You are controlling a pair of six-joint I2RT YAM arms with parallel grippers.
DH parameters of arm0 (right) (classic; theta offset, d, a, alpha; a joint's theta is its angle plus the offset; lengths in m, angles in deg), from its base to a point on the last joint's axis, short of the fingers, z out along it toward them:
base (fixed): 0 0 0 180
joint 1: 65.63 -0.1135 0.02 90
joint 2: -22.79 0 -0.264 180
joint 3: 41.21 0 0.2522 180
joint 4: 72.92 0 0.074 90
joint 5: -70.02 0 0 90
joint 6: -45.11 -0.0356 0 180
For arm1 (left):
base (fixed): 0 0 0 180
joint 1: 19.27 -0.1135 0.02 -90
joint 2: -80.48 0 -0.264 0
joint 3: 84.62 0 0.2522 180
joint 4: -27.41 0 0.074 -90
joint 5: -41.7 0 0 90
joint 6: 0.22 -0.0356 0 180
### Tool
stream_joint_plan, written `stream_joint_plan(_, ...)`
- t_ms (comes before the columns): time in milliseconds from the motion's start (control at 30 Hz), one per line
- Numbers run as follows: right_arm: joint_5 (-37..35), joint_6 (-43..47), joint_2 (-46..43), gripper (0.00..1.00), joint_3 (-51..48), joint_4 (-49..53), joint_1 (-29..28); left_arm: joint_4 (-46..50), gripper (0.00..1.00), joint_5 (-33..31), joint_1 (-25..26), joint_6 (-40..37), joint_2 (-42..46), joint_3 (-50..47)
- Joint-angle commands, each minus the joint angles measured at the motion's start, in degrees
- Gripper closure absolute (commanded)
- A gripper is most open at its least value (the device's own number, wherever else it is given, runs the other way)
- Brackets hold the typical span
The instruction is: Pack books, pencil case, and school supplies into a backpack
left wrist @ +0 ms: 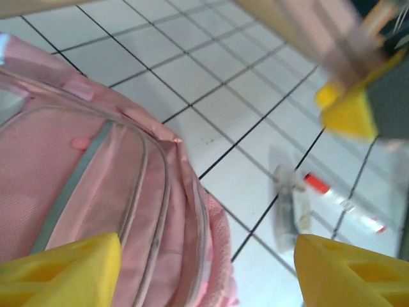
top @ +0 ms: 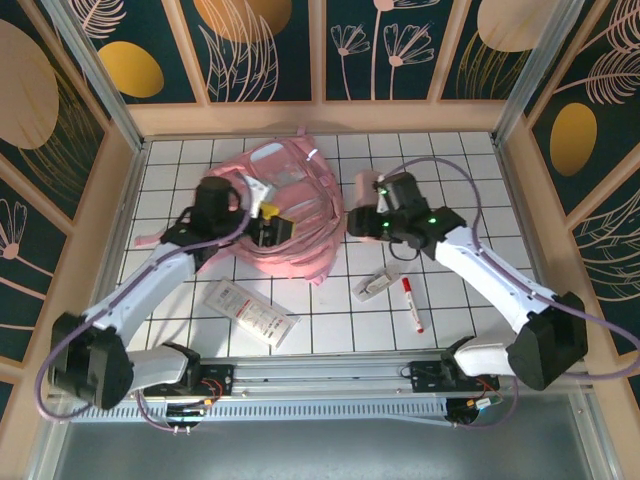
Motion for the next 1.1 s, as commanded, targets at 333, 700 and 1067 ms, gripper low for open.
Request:
stream_joint_plan(333,4.57,0.07,-5.46,0.58,-1.97,2.9,4.97,12.77,0.38,-40.98,10.83,-19.21,-23.69,16.48)
stream_joint_plan(700,6.51,-0.74,-5.73,0.58,-3.34,1.96,4.94,12.44,0.59,-46.2,10.79,-16.44,-28.48,19.18)
stream_joint_plan(1067,9.69,-4.38,-3.0,0.6,-5.78,-1.99,-2.61,21.71,1.0,-40.75,10.72,-19.5,-28.92,33.56)
